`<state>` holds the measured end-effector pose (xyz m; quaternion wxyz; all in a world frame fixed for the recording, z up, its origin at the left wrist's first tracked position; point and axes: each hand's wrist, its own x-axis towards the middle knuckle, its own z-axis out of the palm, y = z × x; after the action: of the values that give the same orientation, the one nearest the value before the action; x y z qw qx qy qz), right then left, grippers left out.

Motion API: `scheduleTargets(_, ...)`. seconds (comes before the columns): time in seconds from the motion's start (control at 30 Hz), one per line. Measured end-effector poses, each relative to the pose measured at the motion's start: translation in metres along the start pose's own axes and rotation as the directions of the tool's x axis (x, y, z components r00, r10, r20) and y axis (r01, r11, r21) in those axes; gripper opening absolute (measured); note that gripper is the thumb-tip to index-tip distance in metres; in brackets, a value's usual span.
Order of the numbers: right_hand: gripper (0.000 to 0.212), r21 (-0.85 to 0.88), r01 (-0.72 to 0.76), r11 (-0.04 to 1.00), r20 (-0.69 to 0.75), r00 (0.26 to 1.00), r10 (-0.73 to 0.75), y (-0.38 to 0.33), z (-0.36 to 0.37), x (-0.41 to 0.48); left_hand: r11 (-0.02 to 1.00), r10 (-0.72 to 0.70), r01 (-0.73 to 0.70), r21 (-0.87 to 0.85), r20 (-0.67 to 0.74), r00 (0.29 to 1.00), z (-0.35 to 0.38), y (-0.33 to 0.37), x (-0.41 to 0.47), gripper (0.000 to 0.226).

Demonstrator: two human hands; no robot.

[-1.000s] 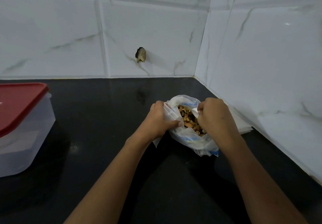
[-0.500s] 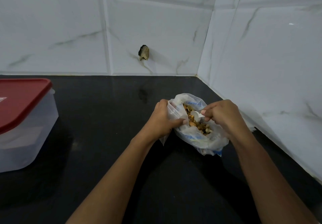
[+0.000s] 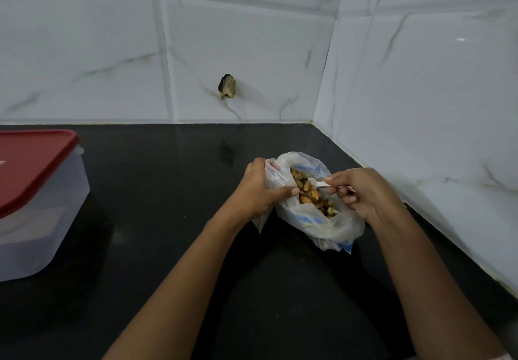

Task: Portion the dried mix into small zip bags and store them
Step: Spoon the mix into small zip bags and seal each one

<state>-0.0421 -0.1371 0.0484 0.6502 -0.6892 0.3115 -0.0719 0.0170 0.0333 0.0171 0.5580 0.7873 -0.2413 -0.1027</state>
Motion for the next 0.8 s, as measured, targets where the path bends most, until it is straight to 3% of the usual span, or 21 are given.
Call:
scheduleTargets(0.27,0.012,0.184,0.063,0.981,0.024,0.997,-0.068,-0.002,-0.011,-0.001,0.986,0.041,-0.029,0.165,-0.073,0.996,-0.005,0.007,-0.002,0.074)
scheduleTargets(0.5,0.011,0.265,0.115,0.957,0.014,0.992,-0.123,-0.006,-0.012,-0.005,0.973,0.071,-0.058,0.224,-0.050,0.996,-0.003,0.008,-0.003,0.059)
scheduleTargets(0.8,0.008,0.362,0.097,0.927,0.145,0.977,-0.158,-0.010,-0.004,-0.018,0.951,0.028,-0.019,0.307,-0.025,0.999,0.002,0.007,-0.001,0.072)
